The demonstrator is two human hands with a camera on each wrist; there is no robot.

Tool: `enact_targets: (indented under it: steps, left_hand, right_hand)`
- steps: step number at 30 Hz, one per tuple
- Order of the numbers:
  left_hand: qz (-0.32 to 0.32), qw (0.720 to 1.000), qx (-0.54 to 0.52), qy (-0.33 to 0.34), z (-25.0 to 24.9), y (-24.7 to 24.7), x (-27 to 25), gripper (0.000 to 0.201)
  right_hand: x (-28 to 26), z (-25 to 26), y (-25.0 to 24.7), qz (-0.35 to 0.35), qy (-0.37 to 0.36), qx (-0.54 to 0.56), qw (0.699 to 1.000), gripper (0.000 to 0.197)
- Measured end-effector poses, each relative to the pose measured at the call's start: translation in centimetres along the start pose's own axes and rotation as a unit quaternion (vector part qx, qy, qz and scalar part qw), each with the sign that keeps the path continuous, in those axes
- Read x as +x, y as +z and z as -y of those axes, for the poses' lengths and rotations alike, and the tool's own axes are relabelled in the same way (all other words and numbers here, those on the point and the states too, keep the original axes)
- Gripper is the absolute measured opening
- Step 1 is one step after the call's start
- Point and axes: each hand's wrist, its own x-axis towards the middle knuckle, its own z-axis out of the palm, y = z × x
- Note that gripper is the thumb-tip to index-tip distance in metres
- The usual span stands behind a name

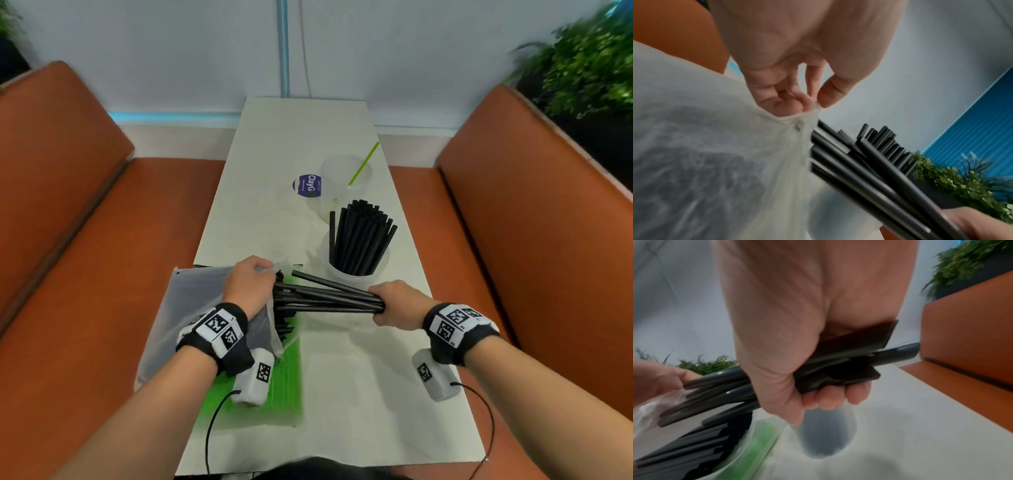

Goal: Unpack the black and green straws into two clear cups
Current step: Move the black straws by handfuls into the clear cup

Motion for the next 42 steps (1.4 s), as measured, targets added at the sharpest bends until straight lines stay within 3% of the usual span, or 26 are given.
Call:
enact_targets:
  steps: [3, 5, 10, 12, 15, 21, 24, 26, 29, 30, 32, 34, 36, 38, 40, 42]
  left_hand:
    - [-0.056, 0.998, 0.007, -0.002, -0.7, 0.4, 0.1, 0.018]
    - [-0.06, 0.998, -0.011, 0.011, -1.3, 0.7, 0.2, 0.023]
    - [-0.024, 0.995, -0.085, 0.047, -2.7, 0.8, -0.6, 0.027]
    - [0.009, 0.986, -0.154, 0.059, -3.9, 1.3, -1.3, 0.037]
    - [0.06, 0.966, -0.243, 0.064, -6.2, 2.6, -2.4, 0.03]
    - [-0.01, 0.982, -0.152, 0.107, -6.8, 1.9, -2.4, 0.039]
    - [0.053, 0.982, -0.134, 0.121, -7.3, 2.6, -3.3, 0.044]
    - [0.087, 0.975, -0.14, 0.149, -7.8, 3.2, -4.1, 0.041]
    - [0.113, 0.944, -0.272, 0.15, -8.2, 2.7, -4.0, 0.043]
    - [0.11, 0.935, -0.309, 0.137, -8.1, 2.4, -3.7, 0.048]
    - [0.115, 0.941, -0.289, 0.13, -7.7, 2.4, -3.5, 0.059]
    - [0.165, 0.957, -0.194, 0.141, -6.9, 3.0, -3.7, 0.075]
    - [0.221, 0.953, -0.123, 0.167, -6.2, 4.0, -4.3, 0.089]
    - [0.233, 0.948, -0.068, 0.205, -5.8, 5.3, -4.8, 0.089]
    - [0.199, 0.957, -0.03, 0.209, -5.9, 6.2, -5.0, 0.081]
    - [0.173, 0.967, -0.036, 0.183, -5.9, 6.5, -5.0, 0.053]
  right_hand:
    - [-1.0, -1.1, -0.5, -0.018, 0.014, 0.025, 0.999, 0.01]
    - [-1.5, -1.6, -0.6, -0.023, 0.021, 0.04, 0.999, 0.006]
    - [-2.3, -2.5, -1.0, -0.046, 0.03, 0.084, 0.995, 0.011]
    - [-2.2, -1.8, -1.1, -0.054, 0.018, 0.104, 0.993, 0.018]
    - [-1.4, 0.4, -1.1, -0.051, -0.016, 0.095, 0.994, 0.02]
    - [-0.4, 2.4, -2.0, -0.052, -0.03, 0.052, 0.997, 0.019]
    - [0.2, 4.0, -2.3, -0.067, -0.051, 0.064, 0.994, 0.026]
    - [0.6, 5.1, -2.3, -0.085, -0.061, 0.106, 0.989, 0.021]
    - [0.5, 5.6, -2.5, -0.109, -0.047, 0.21, 0.971, 0.013]
    - [0.3, 5.6, -2.8, -0.121, -0.036, 0.277, 0.953, 0.012]
    - [-0.2, 5.8, -3.9, -0.152, -0.038, 0.434, 0.887, 0.008]
    - [-0.6, 6.3, -5.1, -0.179, -0.056, 0.566, 0.803, 0.005]
    - [-0.6, 7.1, -6.3, -0.183, -0.07, 0.677, 0.709, 0.007]
    - [-0.4, 7.9, -7.1, -0.185, -0.08, 0.745, 0.635, 0.011]
    - [-0.3, 8.7, -7.3, -0.189, -0.086, 0.771, 0.602, 0.011]
    - [-0.2, 9.1, -7.0, -0.185, -0.083, 0.785, 0.585, 0.013]
